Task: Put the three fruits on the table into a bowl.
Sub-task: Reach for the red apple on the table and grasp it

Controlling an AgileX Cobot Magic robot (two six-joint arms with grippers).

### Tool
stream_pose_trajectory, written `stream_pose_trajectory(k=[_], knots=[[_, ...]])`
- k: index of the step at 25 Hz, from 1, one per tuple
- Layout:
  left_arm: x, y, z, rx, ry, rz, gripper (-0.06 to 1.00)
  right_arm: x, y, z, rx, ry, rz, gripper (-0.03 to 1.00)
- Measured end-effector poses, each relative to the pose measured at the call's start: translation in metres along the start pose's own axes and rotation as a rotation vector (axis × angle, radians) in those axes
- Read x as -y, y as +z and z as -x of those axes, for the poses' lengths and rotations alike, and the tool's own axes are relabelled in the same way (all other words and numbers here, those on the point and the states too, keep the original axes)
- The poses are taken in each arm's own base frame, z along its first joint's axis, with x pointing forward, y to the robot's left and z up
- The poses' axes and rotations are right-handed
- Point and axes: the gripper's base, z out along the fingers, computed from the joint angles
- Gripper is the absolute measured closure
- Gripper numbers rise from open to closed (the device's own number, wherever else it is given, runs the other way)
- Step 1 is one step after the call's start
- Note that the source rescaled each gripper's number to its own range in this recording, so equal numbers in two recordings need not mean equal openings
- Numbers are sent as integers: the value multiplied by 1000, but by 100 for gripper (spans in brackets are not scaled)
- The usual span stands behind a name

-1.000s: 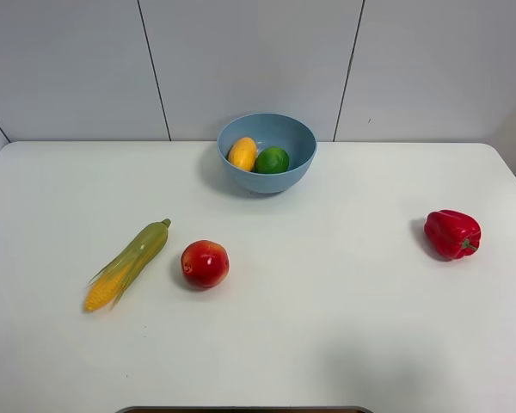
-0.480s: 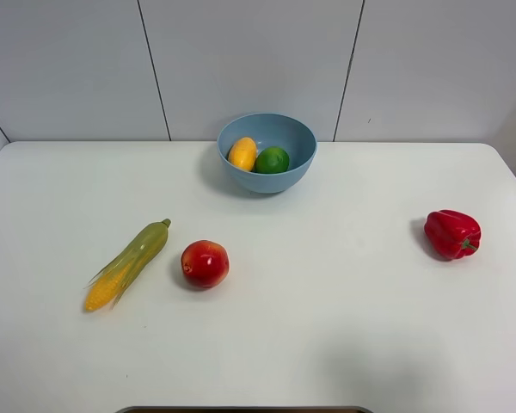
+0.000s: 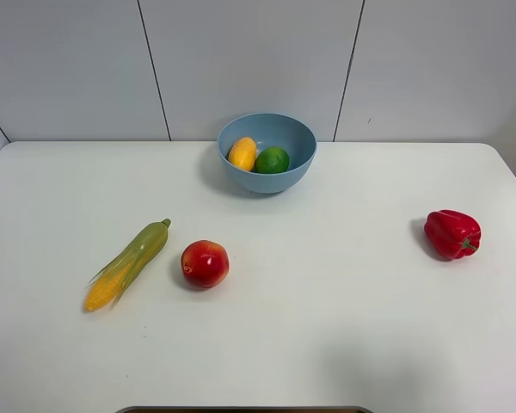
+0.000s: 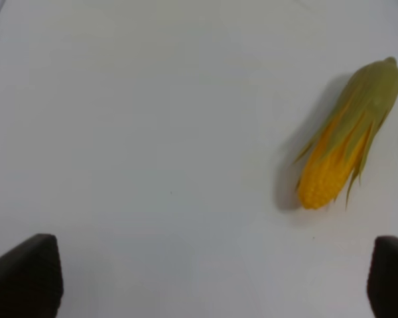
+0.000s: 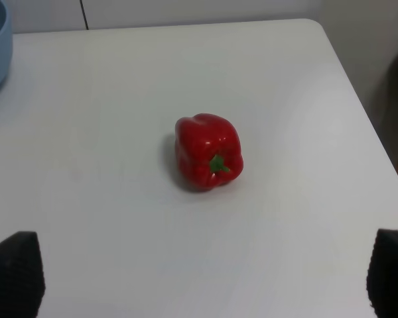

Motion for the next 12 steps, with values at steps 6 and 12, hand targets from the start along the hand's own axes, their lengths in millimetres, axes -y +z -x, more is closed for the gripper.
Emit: stream_pose_trajectory(k=[6,12], knots=[[2,-4,42,-58,5,4,18,0,0,0,0,0,1,-3],[8,19,97,-189,17,12,18,-1,0,0,-1,3,6,-3]])
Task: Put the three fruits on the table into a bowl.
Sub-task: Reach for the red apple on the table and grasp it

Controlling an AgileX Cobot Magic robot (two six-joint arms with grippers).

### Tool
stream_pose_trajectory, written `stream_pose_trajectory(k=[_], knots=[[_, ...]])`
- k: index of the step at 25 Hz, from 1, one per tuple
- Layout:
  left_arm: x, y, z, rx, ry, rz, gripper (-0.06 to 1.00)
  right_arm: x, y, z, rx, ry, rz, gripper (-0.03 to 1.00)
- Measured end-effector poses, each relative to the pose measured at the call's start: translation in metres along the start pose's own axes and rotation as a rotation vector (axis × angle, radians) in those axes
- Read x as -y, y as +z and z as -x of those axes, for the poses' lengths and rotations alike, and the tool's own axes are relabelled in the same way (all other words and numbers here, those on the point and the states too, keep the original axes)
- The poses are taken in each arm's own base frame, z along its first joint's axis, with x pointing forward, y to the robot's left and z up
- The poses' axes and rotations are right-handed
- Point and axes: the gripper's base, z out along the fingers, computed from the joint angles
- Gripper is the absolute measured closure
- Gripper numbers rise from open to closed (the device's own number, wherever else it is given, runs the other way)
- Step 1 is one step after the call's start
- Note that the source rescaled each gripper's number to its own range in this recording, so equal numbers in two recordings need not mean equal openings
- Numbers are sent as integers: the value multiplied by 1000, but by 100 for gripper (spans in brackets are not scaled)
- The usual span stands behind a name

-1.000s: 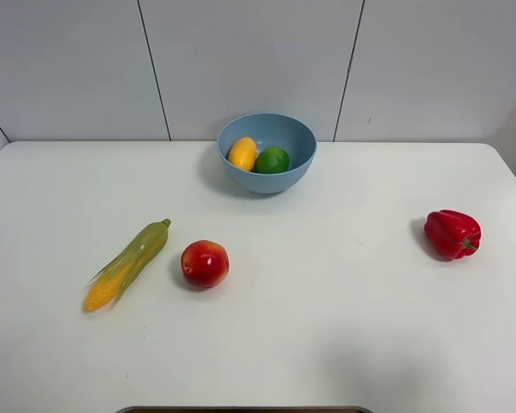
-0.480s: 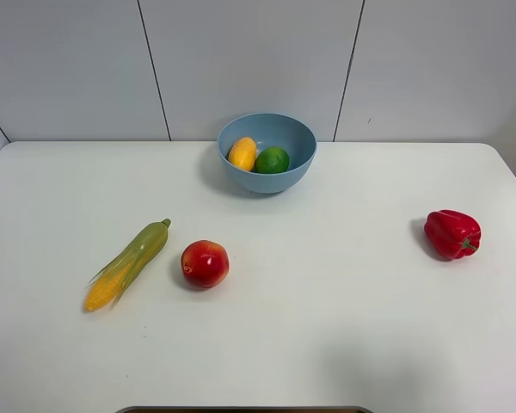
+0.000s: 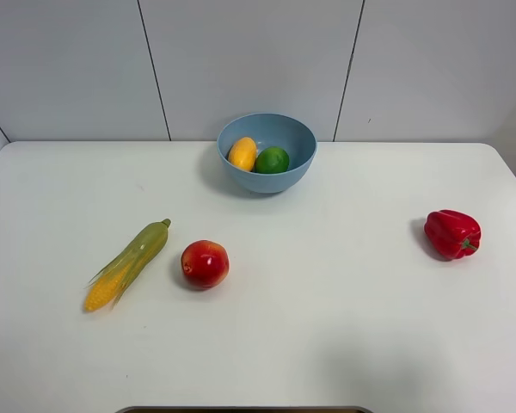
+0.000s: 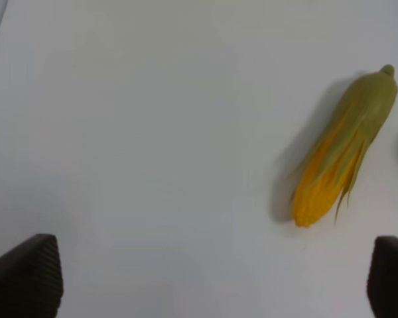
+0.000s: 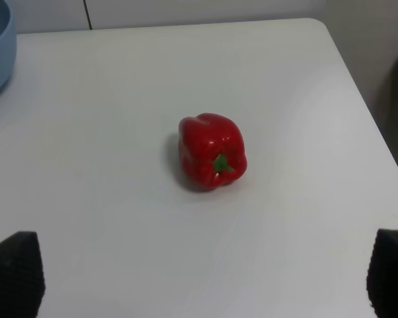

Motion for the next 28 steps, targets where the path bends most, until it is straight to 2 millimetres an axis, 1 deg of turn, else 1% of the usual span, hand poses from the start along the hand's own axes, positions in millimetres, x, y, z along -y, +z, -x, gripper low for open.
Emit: stream_pose_trajectory(k=[4,6,8,10,13,16,20,23,26,28], knots=[[4,15,39,-35,16,1,18,0,0,0,0,0,0,-3],[6,24,54,-39,35,0,18,0,0,0,0,0,0,-3],[11,30,66,-30,72,-21,18,0,0,0,0,0,0,-3],[20,37,73,-37,114,-60,18,0,0,0,0,0,0,-3],[41,51,78,-79,218,-127,18,0,0,0,0,0,0,-3],[68,67,78,-119,360,-181,18,0,0,0,0,0,0,-3],[100,86,80,-168,501,-218,18,0,0,0,0,0,1,-3],[127,92,87,-176,572,-265,18,0,0,0,0,0,1,-3],[150,97,98,-157,631,-302,18,0,0,0,0,0,1,-3],[163,103,102,-160,676,-314,18,0,0,0,0,0,1,-3]])
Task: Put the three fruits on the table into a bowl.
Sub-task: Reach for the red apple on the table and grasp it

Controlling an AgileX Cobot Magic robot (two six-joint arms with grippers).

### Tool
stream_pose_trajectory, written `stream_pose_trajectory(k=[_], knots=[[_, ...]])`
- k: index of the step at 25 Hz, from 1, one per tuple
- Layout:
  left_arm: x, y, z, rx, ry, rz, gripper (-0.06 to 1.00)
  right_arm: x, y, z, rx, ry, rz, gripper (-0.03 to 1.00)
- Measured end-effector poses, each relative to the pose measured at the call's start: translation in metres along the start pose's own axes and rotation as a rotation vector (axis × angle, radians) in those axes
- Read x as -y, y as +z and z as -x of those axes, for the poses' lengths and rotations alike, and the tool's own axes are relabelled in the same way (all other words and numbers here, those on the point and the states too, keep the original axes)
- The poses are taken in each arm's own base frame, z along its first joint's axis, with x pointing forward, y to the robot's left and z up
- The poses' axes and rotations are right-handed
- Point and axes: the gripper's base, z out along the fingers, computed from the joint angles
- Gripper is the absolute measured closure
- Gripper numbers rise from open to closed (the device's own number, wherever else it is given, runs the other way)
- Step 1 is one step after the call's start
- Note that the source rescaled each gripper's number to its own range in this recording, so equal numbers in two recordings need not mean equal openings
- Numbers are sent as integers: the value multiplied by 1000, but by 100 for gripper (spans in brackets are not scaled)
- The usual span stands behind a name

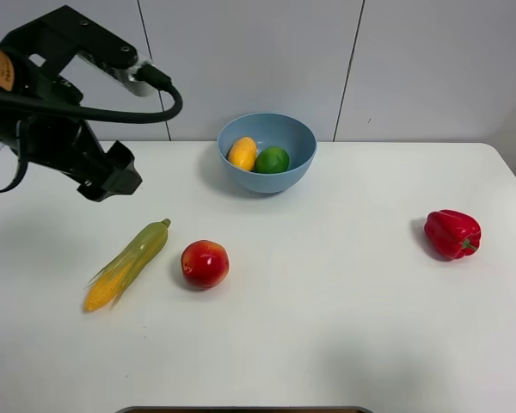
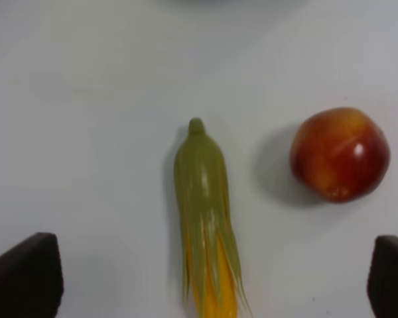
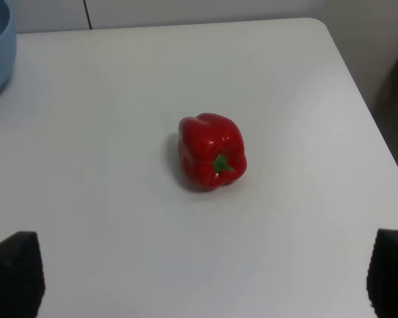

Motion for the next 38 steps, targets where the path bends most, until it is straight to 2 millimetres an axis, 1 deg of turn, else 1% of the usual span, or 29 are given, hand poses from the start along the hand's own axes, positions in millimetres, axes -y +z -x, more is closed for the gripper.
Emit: stream_pose_trajectory(k=[2,4,6,9,13,15,18,23,29,38], knots=[[7,13,8,-32,50,-14,18,0,0,0,0,0,0,-3],[15,27,11,-77,99,-28,18,0,0,0,0,0,0,-3],[23,44,11,-124,138,-50,18,0,0,0,0,0,0,-3],[30,64,11,-175,168,-89,18,0,0,0,0,0,0,-3],[39,86,13,-190,177,-135,18,0,0,0,0,0,0,-3],[42,96,15,-175,165,-155,18,0,0,0,0,0,0,-3],[41,108,16,-166,114,-183,18,0,0,0,0,0,0,-3],[40,126,15,-177,84,-195,18,0,0,0,1,0,0,-3],[41,145,10,-223,61,-207,18,0,0,0,1,0,0,-3],[50,178,1,-286,42,-233,18,0,0,0,1,0,0,-3]])
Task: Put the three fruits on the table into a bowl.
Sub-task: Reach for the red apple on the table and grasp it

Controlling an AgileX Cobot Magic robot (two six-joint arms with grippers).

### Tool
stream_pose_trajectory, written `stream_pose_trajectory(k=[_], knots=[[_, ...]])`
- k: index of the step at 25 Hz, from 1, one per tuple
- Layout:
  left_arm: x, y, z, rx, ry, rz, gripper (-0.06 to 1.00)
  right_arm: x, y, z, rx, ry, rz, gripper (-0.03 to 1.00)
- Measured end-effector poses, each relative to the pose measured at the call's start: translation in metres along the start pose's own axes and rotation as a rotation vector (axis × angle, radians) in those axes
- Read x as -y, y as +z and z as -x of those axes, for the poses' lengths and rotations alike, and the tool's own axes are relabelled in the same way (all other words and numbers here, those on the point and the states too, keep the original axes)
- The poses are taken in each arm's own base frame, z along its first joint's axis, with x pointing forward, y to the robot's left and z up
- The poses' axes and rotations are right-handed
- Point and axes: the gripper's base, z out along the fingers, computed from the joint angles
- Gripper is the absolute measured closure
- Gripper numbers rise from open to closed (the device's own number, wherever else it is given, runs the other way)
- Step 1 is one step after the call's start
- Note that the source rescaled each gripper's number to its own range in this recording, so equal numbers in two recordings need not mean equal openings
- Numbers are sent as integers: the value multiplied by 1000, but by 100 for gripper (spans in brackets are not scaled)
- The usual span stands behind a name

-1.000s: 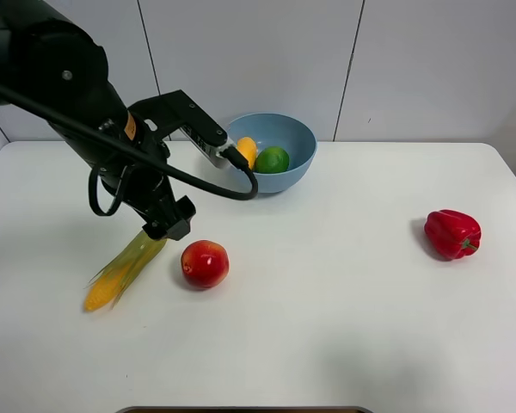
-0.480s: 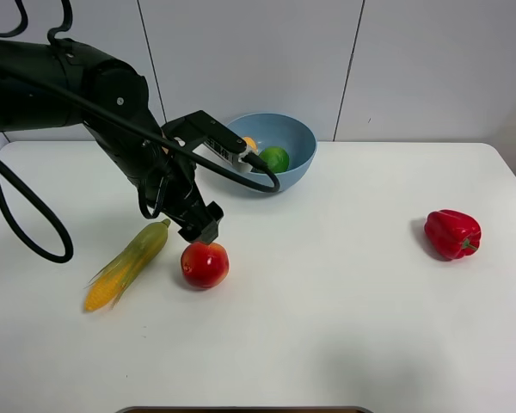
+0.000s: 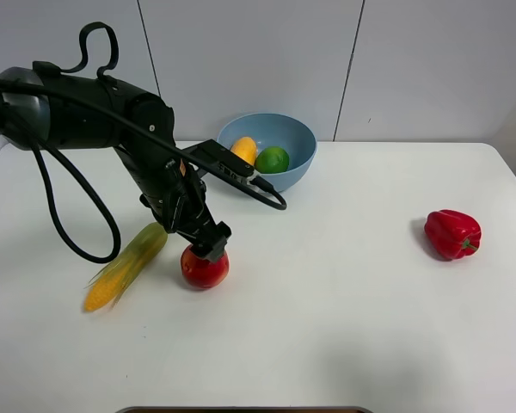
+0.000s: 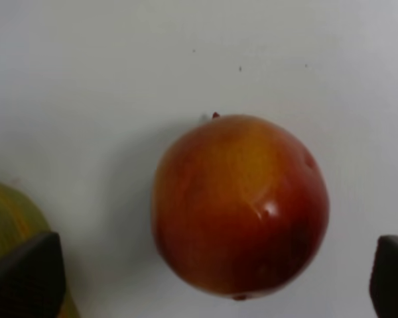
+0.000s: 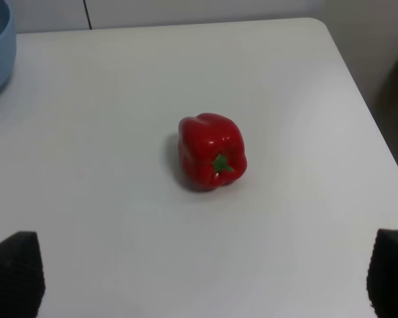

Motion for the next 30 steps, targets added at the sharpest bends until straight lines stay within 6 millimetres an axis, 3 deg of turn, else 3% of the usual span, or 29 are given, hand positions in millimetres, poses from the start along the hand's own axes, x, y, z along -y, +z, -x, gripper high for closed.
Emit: stream_pose_trajectory(k=[11,19,30], knots=[[2,26,0,-32,-53,-24,18,0,0,0,0,0,0,-3],[4,48,-19,-32,-60,-22,18,0,0,0,0,0,0,-3],[3,73,-21,-1,-62,-13,18,0,0,0,0,0,0,-3]])
